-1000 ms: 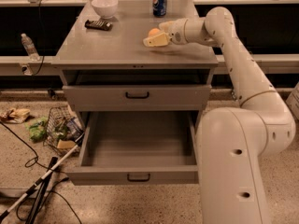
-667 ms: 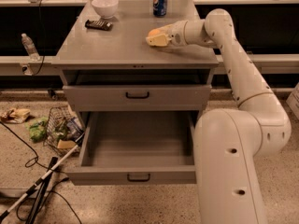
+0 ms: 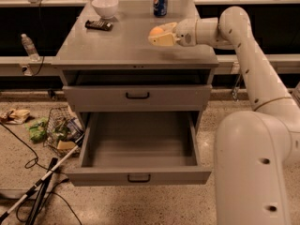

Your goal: Place orange into middle drawer

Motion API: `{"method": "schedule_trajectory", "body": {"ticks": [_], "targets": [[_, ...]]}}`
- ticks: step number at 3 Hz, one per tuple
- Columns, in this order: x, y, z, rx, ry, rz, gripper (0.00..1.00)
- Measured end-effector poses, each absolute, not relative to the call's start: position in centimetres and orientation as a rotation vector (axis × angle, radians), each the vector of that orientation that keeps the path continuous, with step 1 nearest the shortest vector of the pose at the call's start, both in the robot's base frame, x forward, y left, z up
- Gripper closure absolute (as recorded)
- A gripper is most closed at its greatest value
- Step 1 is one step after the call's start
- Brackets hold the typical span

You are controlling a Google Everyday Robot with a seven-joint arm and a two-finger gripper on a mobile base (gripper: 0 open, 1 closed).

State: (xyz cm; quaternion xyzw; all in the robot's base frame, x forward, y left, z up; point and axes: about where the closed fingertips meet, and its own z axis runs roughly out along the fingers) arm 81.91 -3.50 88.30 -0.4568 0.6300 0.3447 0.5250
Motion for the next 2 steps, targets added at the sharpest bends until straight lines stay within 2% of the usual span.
{"method": "schedule_trajectory", "body": {"ticks": [2], "targets": [[71.3,-2.0,90.0,-1.265,1.398,1.095,1.0]]}}
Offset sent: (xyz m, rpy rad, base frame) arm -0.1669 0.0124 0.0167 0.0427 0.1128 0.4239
